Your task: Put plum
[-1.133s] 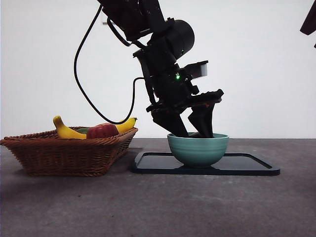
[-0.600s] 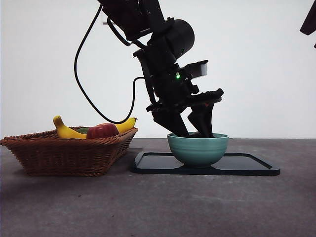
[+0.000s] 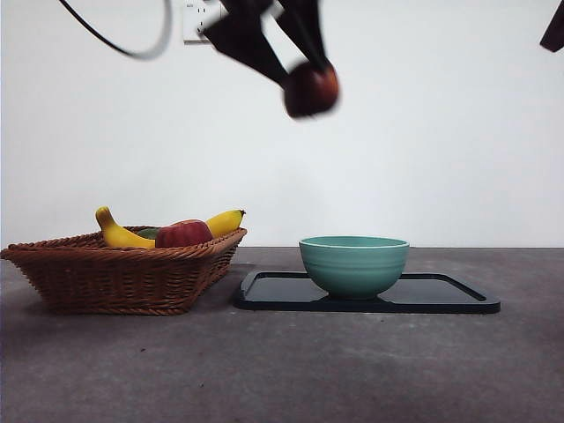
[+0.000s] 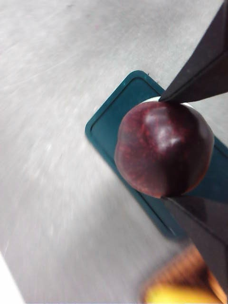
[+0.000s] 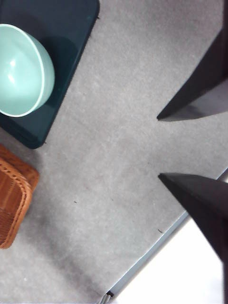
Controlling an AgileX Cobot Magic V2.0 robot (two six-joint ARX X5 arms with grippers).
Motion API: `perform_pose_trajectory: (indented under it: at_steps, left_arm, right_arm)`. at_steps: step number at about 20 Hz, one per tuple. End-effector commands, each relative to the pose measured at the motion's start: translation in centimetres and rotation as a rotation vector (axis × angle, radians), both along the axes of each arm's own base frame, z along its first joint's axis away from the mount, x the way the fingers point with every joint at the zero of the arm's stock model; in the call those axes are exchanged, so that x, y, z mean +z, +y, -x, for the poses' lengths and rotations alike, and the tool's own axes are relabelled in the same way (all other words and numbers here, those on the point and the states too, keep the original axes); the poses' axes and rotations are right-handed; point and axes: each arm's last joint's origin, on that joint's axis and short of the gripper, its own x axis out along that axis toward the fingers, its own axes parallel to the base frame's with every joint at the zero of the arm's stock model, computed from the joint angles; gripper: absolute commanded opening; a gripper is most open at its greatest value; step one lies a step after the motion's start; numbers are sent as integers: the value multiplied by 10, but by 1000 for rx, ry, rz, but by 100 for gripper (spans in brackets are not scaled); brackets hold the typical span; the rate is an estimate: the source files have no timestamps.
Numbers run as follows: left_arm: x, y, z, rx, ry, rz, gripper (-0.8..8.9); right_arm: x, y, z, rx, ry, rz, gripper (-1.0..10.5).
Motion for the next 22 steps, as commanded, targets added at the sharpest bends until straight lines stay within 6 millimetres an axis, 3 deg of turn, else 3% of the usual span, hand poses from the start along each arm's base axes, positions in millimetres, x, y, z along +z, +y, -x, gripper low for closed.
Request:
perform_pose_trajectory:
  at_steps: [1, 6, 10, 14, 22]
  left_arm:
    - [30, 26, 11, 68, -20, 53, 213]
    - [52, 80, 27, 184, 10, 36, 213]
    - [45, 97, 31, 227, 55, 5, 213]
    - [5, 103, 31, 250, 116, -31, 213]
    - [-106, 121, 29, 367, 172, -124, 213]
  right_arm:
    - [2, 0, 2, 12, -23, -2, 175]
    - [3, -2, 5, 12, -39, -10, 175]
    - [3, -2, 5, 12, -39, -10, 175]
    - [3, -2, 5, 12, -39, -10, 175]
    - [3, -2, 6, 11, -30, -7, 175]
